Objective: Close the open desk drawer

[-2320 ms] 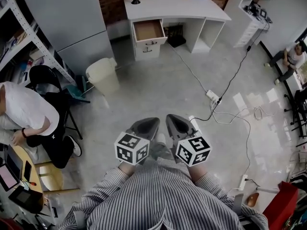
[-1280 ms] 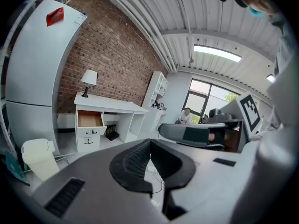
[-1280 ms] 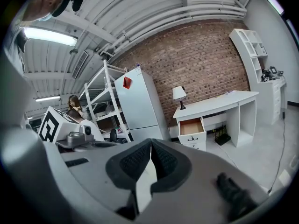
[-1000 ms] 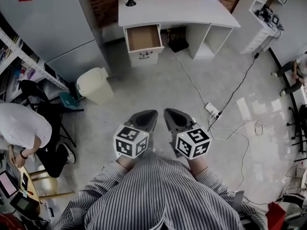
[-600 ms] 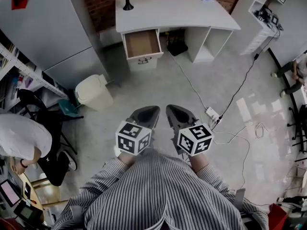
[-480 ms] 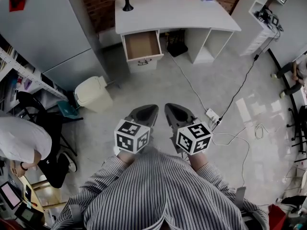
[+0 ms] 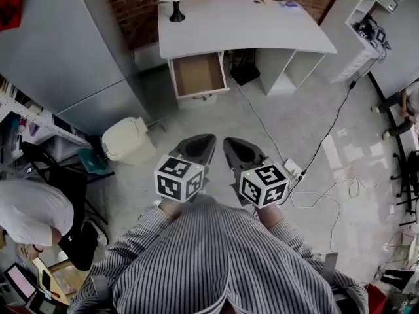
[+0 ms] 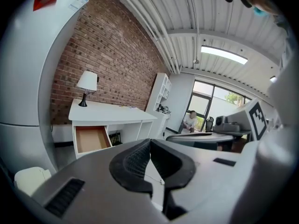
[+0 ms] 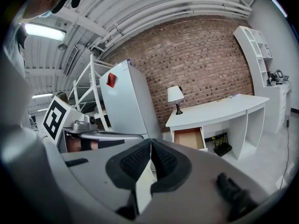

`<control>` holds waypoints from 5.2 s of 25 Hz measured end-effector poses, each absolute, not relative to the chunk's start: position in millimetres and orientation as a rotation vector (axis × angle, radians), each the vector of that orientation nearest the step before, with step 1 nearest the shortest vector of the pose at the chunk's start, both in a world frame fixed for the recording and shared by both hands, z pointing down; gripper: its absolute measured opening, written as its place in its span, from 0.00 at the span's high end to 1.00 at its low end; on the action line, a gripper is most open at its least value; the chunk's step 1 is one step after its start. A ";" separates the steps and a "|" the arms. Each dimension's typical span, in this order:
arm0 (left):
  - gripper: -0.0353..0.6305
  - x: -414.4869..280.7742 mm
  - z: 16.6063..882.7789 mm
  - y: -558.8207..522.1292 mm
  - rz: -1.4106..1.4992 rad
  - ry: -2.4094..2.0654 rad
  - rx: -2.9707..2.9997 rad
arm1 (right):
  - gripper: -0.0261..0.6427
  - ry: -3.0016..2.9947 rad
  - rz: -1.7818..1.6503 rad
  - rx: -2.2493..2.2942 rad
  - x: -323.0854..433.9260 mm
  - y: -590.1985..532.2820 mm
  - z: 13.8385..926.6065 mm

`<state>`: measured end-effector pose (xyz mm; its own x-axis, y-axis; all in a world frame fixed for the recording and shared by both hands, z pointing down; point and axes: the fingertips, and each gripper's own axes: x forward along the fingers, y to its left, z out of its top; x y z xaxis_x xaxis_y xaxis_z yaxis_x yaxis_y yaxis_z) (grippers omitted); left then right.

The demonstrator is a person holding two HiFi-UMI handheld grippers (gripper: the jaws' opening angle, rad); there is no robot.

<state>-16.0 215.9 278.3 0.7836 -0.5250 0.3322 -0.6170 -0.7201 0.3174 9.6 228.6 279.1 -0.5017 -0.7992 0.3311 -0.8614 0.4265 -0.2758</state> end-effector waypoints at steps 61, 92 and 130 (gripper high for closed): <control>0.93 58.6 336.8 -118.7 0.349 -1.076 2.332 | 0.94 -2.603 0.732 1.110 83.2 -120.6 322.2; 0.93 8.3 324.3 -151.5 0.313 -1.104 2.343 | 0.94 -2.590 0.793 1.187 58.7 -143.4 316.6; 0.93 -8.6 446.5 -166.5 0.429 -1.087 2.044 | 0.94 -2.423 0.980 1.148 68.8 -162.0 423.2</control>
<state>-8.6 -166.5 446.5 0.5794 -0.5549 0.5970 -0.8130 -0.3424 0.4709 68.8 -162.0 423.2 -0.6424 -0.5716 0.5105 -0.7658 0.4526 -0.4569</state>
